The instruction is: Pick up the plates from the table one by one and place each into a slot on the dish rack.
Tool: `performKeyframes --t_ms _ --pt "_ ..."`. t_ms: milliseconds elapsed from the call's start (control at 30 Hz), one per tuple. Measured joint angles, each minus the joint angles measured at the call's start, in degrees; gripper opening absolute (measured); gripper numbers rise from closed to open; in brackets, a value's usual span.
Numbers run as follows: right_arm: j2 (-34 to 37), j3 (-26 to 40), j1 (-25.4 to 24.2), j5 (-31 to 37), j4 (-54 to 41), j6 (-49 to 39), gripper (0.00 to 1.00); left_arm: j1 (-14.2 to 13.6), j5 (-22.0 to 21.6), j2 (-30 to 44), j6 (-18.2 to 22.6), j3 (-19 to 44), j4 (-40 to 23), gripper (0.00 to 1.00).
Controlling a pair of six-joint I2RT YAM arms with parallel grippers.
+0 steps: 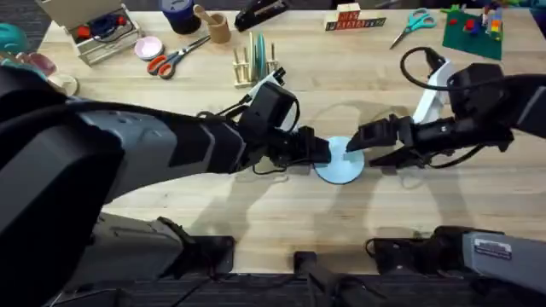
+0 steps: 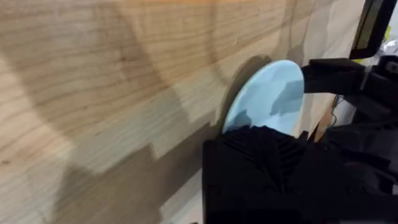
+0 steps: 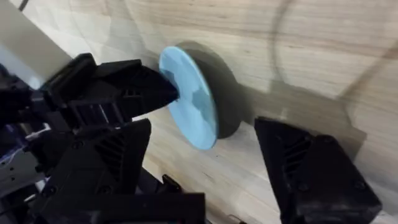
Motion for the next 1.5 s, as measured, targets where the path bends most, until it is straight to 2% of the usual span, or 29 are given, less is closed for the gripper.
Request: performKeyframes --t_ms 667,900,1033,1133,1233,1400,1433,1500 --pt "1.7 0.7 3.4 0.3 2.0 0.9 0.986 0.0 0.0 0.0 0.0 0.0 0.0 0.042" --pt "2.6 0.7 4.7 -2.4 3.5 0.9 0.98 0.0 0.0 0.0 0.0 0.0 0.0 0.042" --pt "4.0 0.3 6.2 -7.0 4.9 0.6 0.979 0.0 0.0 0.0 0.0 0.0 0.0 0.043" --pt "4.2 0.1 6.4 -8.5 4.9 0.6 0.936 0.0 0.0 0.0 0.0 0.0 0.0 0.043" --pt "4.2 0.0 6.3 -8.5 4.9 0.5 0.859 0.0 0.1 0.0 0.0 0.0 0.0 0.042" --pt "4.2 -0.1 5.9 -6.7 4.9 0.4 0.517 0.3 0.6 0.0 0.0 0.0 0.0 0.042" --pt "4.2 -0.1 5.7 -5.9 5.0 0.2 0.331 0.5 1.0 0.0 0.0 0.0 -0.1 0.042" --pt "4.2 -0.1 5.5 -5.0 5.0 0.2 0.085 0.9 1.5 -0.3 0.0 0.0 -0.3 0.042"
